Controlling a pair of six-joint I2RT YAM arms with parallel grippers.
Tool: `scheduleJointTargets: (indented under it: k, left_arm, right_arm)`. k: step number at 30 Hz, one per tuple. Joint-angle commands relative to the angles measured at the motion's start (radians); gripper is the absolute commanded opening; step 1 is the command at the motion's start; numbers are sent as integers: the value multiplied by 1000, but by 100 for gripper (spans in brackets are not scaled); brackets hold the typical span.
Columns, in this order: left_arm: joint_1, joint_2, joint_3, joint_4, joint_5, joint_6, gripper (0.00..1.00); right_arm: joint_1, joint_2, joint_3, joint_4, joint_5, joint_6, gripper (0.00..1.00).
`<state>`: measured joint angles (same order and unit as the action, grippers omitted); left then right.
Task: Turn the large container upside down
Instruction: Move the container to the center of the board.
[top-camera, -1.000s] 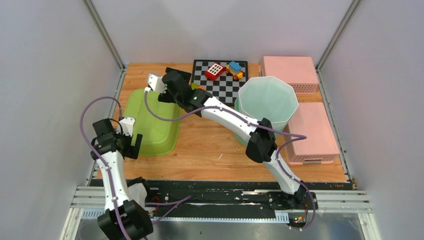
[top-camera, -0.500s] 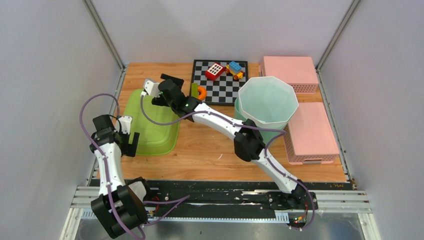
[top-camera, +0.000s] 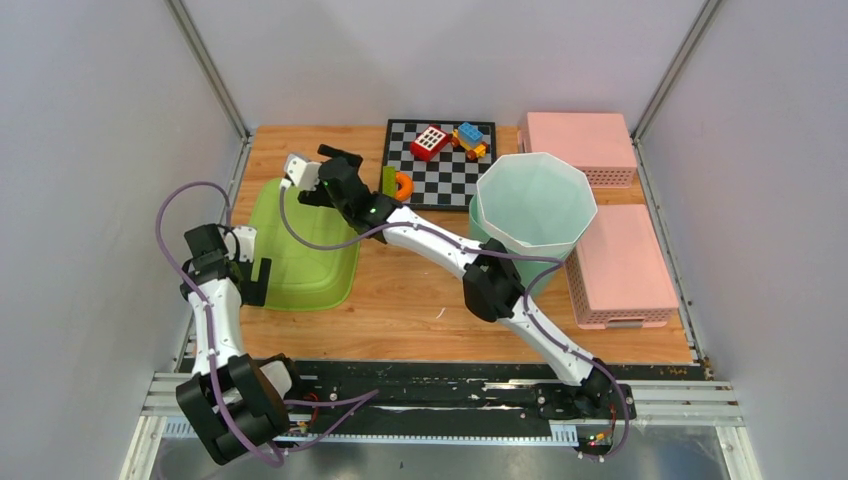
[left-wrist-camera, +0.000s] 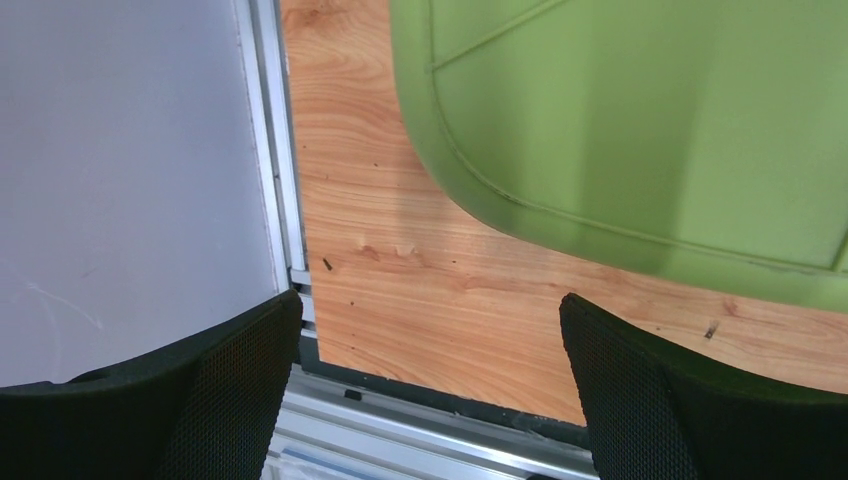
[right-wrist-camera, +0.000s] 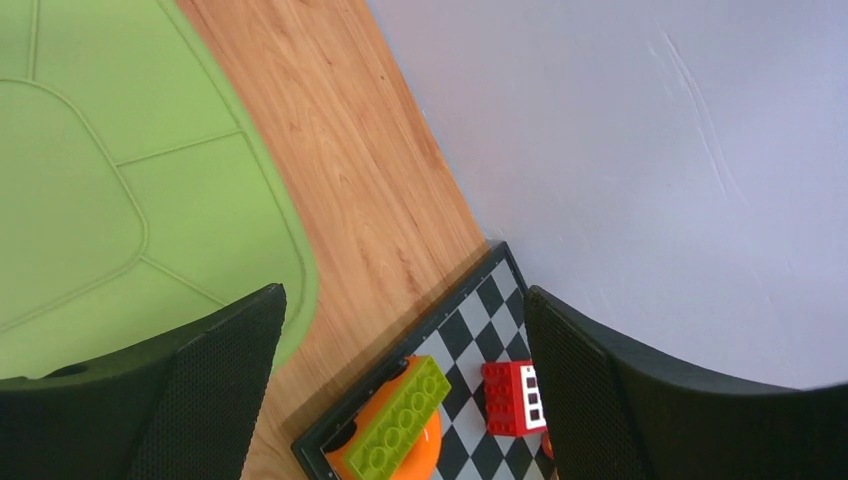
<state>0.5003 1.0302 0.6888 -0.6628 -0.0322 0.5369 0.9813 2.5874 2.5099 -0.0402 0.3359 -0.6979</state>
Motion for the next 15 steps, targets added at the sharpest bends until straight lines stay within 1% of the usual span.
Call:
scheduleJointTargets:
  k: [1,8,12,15]
  left_arm:
    - [-3,11,-15,49,-42,-30,100]
    - [-3,35,-12,80,-61,-58,100]
    - [-4,72,-10,113,-83,-72,100]
    - [-4,106,-8,149,-109,-86,100]
  right_arm:
    - [-8,72,29,64,-39,21,90]
    - [-9,121,8,70,-51,27,90]
    - [-19,100,-50,45,-43,55,89]
    - [-29,54,-104,-34,-54,92,89]
